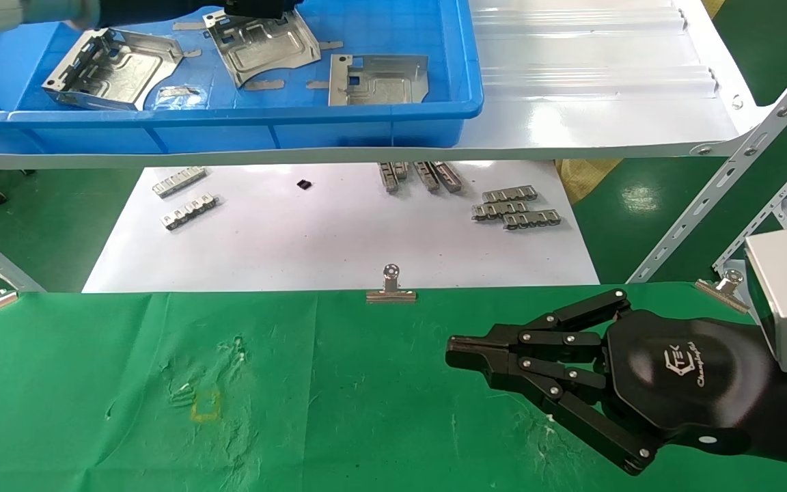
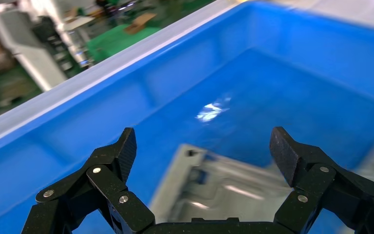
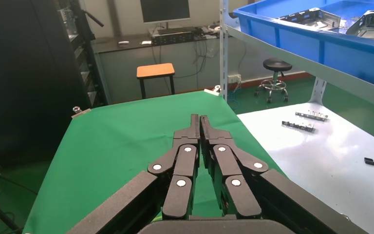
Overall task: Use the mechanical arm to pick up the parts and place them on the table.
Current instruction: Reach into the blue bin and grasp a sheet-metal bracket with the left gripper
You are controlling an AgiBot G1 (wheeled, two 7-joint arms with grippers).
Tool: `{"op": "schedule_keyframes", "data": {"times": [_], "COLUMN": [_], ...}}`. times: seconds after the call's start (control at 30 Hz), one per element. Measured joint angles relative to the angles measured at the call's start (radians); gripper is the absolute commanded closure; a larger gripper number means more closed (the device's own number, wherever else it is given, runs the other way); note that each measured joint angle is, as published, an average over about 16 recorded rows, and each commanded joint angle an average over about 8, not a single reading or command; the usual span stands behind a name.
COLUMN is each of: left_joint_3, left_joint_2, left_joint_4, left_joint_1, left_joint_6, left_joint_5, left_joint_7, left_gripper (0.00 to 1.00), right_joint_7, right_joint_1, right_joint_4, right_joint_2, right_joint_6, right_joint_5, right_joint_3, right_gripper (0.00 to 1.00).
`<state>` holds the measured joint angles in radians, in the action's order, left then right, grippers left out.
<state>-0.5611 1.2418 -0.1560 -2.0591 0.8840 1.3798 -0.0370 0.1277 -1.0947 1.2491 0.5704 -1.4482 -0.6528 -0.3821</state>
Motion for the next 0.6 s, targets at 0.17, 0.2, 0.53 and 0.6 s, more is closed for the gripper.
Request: {"op": "schedule_keyframes", "data": {"times": [0.17, 0.2, 0.53, 0.6], "left_joint_3": [-0.019, -0.023, -0.050, -0.053], "left_joint_2": [0.037, 0.042, 0.064, 0.065], "left_joint_4": [0.065, 0.074, 0.136, 0.143], "left_joint_1": [-0.021, -0.024, -0.046, -0.049], "left_joint_6": [-0.094, -0.106, -0.158, -0.159], "left_joint_5": [0.035, 0.041, 0.083, 0.086], "left_joint_7": [0.034, 0.039, 0.061, 0.058], "left_gripper": [1.00, 1.00, 1.00, 1.00], "right_joint_7": [0.000, 0.000, 0.000, 0.000], "right_joint_1": [0.000, 0.000, 0.000, 0.000], "right_joint_4": [0.000, 0.000, 0.000, 0.000], "right_joint_2": [0.000, 0.000, 0.000, 0.000], "right_joint_6": [0.000, 0.000, 0.000, 0.000], "right_joint_5": [0.000, 0.000, 0.000, 0.000], "right_joint_3": [0.000, 0.000, 0.000, 0.000], "right_gripper": [0.00, 0.00, 0.00, 0.00]}}
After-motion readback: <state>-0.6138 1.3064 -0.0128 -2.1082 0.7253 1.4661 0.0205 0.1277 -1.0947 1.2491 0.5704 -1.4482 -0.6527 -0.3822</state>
